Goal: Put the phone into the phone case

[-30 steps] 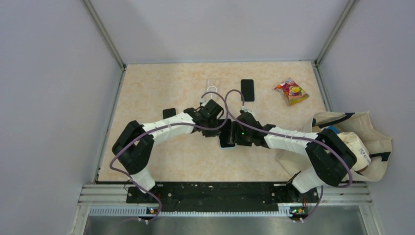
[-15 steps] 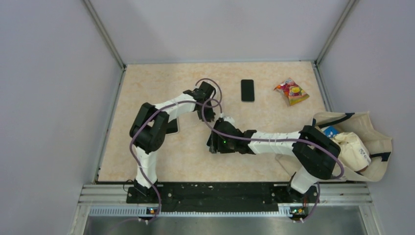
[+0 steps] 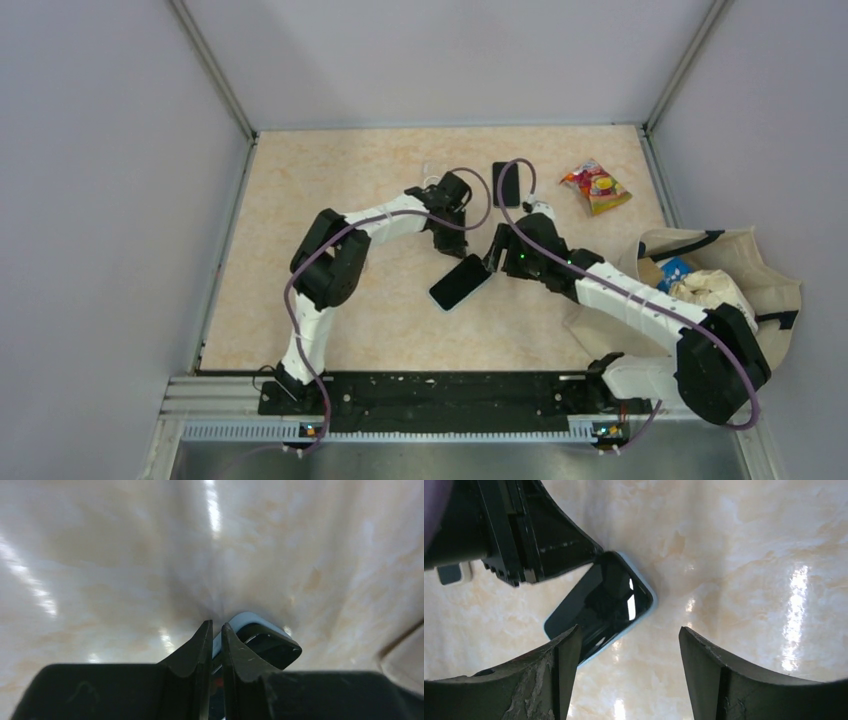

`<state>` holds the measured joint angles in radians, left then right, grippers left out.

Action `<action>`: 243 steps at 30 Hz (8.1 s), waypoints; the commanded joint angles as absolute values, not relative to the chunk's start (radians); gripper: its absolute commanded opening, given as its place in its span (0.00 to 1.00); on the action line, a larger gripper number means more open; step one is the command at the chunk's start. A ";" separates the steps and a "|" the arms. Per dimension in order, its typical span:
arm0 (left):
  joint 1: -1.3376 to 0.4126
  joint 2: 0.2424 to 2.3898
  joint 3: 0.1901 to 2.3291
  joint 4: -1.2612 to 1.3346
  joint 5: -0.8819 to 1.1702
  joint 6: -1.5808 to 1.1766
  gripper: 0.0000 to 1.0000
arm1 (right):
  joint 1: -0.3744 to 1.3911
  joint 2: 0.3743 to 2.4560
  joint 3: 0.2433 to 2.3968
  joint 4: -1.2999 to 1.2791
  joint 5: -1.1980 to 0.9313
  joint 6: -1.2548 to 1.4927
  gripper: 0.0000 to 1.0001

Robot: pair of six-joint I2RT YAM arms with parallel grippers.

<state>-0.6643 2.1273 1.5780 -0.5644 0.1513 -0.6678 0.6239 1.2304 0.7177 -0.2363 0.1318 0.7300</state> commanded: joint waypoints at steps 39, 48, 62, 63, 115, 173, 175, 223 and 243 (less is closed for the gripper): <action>-0.759 1.626 0.936 -0.317 0.201 -0.784 0.30 | 0.737 1.250 0.632 -0.373 0.164 0.702 0.18; -0.778 1.666 0.927 -0.281 0.209 -0.804 0.28 | 0.779 1.303 0.642 -0.351 0.158 0.723 0.07; -0.798 1.693 0.927 -0.255 0.202 -0.824 0.27 | 0.868 1.383 0.572 -0.288 0.145 0.817 0.00; -0.799 1.693 0.928 -0.257 0.203 -0.825 0.27 | 0.877 1.389 0.565 -0.284 0.150 0.832 0.00; -0.968 1.673 0.845 -0.218 -0.066 -1.104 0.23 | 0.649 1.603 0.858 -0.300 0.010 0.536 0.33; -0.809 1.660 0.939 -0.319 0.060 -0.913 0.24 | 0.994 1.557 0.578 -0.312 0.188 0.839 0.00; -0.809 1.658 0.938 -0.319 0.060 -0.913 0.24 | 1.003 1.562 0.574 -0.312 0.189 0.849 0.00; -0.882 1.541 0.833 -0.263 0.108 -0.972 0.40 | 0.821 1.192 0.592 -0.342 0.066 0.681 0.53; -0.868 1.466 0.753 -0.276 0.054 -0.986 0.40 | 0.917 1.367 0.659 -0.170 -0.046 0.655 0.50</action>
<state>-0.8791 1.5253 0.7731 -0.2920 0.0841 -0.9749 0.8471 1.3361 0.5949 -0.2249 -0.0322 0.6285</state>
